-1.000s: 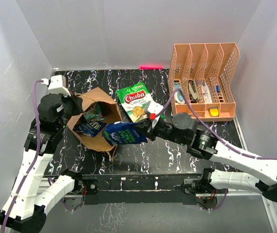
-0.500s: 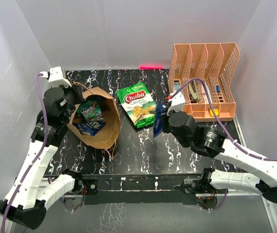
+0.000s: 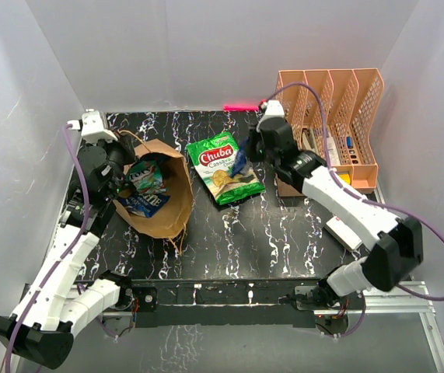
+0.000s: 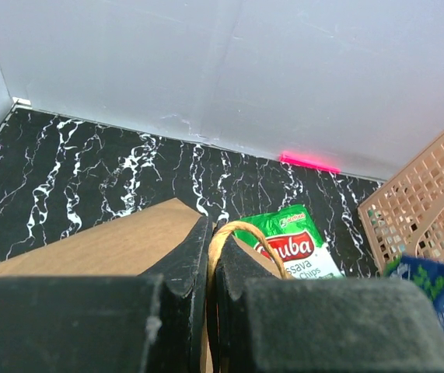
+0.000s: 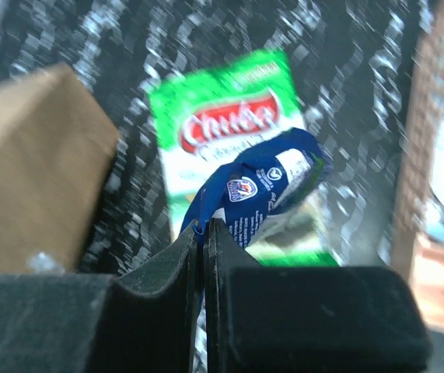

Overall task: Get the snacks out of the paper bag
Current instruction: Place the snack at the center of the board.

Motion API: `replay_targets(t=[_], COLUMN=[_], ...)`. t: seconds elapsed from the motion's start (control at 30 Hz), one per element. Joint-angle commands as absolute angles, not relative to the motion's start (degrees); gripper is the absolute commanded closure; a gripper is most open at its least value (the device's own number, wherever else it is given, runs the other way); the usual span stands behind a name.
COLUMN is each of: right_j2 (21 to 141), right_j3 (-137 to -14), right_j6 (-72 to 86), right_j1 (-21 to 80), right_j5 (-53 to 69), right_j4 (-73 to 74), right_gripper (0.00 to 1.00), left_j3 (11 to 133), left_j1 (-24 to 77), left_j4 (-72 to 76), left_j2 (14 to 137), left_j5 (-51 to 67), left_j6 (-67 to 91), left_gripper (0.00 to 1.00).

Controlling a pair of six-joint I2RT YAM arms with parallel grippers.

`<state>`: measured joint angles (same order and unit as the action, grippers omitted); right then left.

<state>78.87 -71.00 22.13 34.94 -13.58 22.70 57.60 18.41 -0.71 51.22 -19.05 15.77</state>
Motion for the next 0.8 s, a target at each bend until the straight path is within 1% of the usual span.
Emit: replay_targets(t=[0.0,0.1,0.27,0.3,0.43,0.5,0.57,0.77], right_j2=[84.94,88.84,95.86,97.47,103.98,104.14,103.59,101.28], right_j3=[-80.75,-80.05,-73.51,-72.15,-69.84,-65.46,-63.61,-63.88], right_j6=[26.7,34.4,40.68,40.5,39.38,39.73,39.4,35.5], right_j1=[32.17,29.22,26.48,26.11,25.99,26.28,26.29,26.27], right_j5=[-0.81,4.65,4.34,3.37,-2.27,-4.25,-5.69,-9.5], right_j4=[5.6,-2.68,-13.48,-13.74,-7.32,-9.16,-8.98,-1.0], right_gripper=[0.92,0.92,0.92,0.92,0.92,0.92,0.92,0.91], left_j3=[56.67,55.36,52.93,52.65,51.89,51.56,51.34,50.5], left_j1=[19.0,19.39,19.93,20.01,20.51,20.88,21.21,21.83], left_j4=[3.8,4.35,5.17,5.36,5.41,5.54,5.58,6.11], left_j2=[48.88,47.34,45.14,44.72,43.34,43.0,42.82,42.35], left_j5=[-18.61,-19.11,-20.47,-20.86,-22.15,-22.47,-22.67,-22.76], left_j6=[13.15,11.41,10.3,10.35,10.84,10.81,10.82,10.97], left_gripper=[1.0,1.0,1.0,1.0,1.0,1.0,1.0,1.0])
